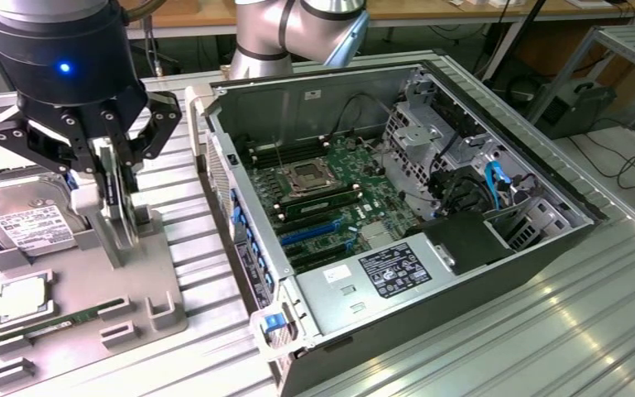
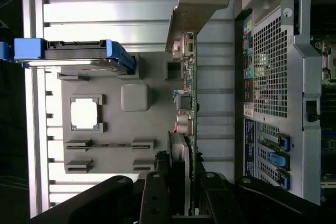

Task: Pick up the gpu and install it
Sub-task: 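Pick up the gpu and move the gpu toward the slot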

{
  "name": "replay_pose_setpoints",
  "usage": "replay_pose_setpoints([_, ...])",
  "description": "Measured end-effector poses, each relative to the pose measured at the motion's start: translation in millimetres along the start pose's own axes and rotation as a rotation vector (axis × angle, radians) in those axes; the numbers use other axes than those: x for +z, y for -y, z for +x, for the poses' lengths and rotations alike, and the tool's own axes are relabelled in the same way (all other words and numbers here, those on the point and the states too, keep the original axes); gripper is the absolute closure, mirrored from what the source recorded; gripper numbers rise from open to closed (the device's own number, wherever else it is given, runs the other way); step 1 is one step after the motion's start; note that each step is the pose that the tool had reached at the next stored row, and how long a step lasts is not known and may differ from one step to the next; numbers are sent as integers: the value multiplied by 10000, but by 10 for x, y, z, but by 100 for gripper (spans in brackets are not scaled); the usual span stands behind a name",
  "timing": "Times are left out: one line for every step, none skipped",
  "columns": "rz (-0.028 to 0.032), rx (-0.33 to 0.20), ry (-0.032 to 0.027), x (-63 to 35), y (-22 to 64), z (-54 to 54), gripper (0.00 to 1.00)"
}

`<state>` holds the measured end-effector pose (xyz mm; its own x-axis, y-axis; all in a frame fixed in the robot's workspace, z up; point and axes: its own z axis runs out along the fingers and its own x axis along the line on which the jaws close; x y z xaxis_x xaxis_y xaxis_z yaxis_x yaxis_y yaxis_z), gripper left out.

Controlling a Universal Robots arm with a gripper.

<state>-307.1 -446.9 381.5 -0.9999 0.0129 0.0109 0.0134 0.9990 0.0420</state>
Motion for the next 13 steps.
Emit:
replay_pose_setpoints([-1, 0, 0, -5, 0, 0, 73])
replay_pose_setpoints([0, 0, 0, -12, -1, 0, 73])
replay_pose_setpoints([0, 0, 0, -19, -1, 0, 73])
replay_pose_setpoints([0, 0, 0, -26, -1, 0, 73])
replay_pose_setpoints([0, 0, -1, -35, -2, 0, 73])
replay_pose_setpoints([0, 0, -1, -43, -2, 0, 73])
replay_pose_setpoints([0, 0, -1, -54, -2, 0, 73])
replay_pose_setpoints([-1, 0, 0, -69, -3, 1, 73])
replay_pose_setpoints([0, 0, -1, -84, -4, 1, 73])
replay_pose_setpoints([0, 0, -2, -95, -4, 1, 73])
replay_pose_setpoints([0, 0, -1, -104, -4, 1, 73])
replay_pose_setpoints([0, 0, -1, -113, -5, 1, 73])
replay_pose_setpoints([0, 0, -2, -125, -5, 1, 73])
